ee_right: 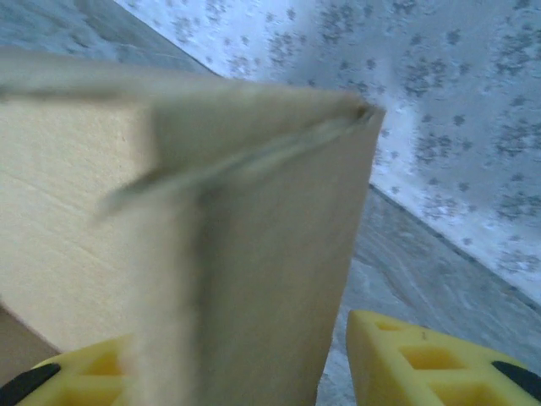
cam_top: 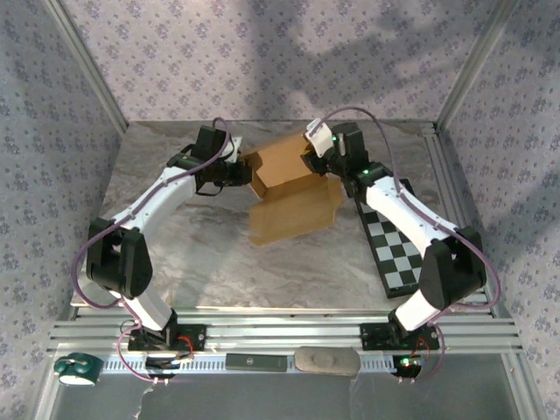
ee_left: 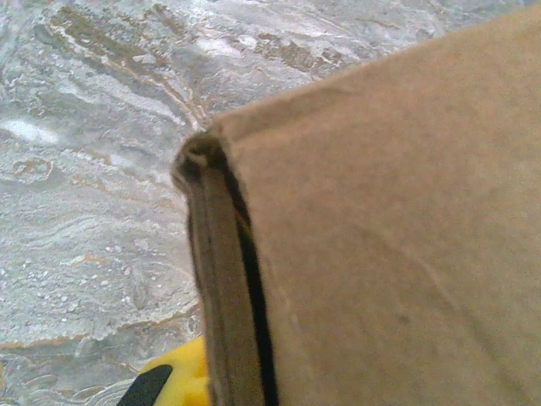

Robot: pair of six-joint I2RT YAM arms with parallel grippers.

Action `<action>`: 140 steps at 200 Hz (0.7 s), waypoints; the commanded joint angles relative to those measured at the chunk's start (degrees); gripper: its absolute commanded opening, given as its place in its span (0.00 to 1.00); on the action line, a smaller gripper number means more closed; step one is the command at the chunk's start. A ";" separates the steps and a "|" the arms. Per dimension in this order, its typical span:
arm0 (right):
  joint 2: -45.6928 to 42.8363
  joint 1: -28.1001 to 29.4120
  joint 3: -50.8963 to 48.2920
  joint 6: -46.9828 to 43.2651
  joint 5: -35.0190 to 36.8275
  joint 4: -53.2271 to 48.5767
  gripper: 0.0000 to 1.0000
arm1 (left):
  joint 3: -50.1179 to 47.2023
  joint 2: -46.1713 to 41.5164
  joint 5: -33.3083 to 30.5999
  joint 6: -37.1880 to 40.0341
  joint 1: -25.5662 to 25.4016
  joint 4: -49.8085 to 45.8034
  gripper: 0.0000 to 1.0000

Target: Fold the paper box

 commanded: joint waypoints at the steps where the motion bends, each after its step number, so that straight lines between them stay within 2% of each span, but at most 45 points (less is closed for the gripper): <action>1: -1.92 -2.34 2.01 1.93 -13.14 -5.77 0.53 | 2.49 0.00 3.05 1.83 0.35 -0.33 0.00; 26: -2.93 -4.97 2.00 3.18 -19.31 -6.41 0.56 | 2.50 0.31 2.99 2.10 0.66 -0.67 0.00; 61: -3.60 -5.60 1.66 3.77 -16.95 -5.96 0.56 | 2.85 0.93 2.74 2.12 0.70 -1.02 0.00; 86: -5.35 -5.16 -1.04 4.35 -10.42 -2.34 0.57 | 3.02 1.02 2.37 1.71 0.70 -1.11 0.00; 116: -6.99 -1.01 -3.61 2.12 1.34 1.51 0.57 | 3.09 1.45 1.76 0.79 0.31 -1.19 0.00; 130: -6.61 0.60 -3.75 1.19 5.88 2.71 0.55 | 3.33 1.68 1.42 0.51 -0.16 -1.34 0.00; 140: -6.05 1.39 -3.39 0.91 8.03 2.89 0.49 | 3.46 1.80 1.32 0.44 -0.41 -1.44 0.00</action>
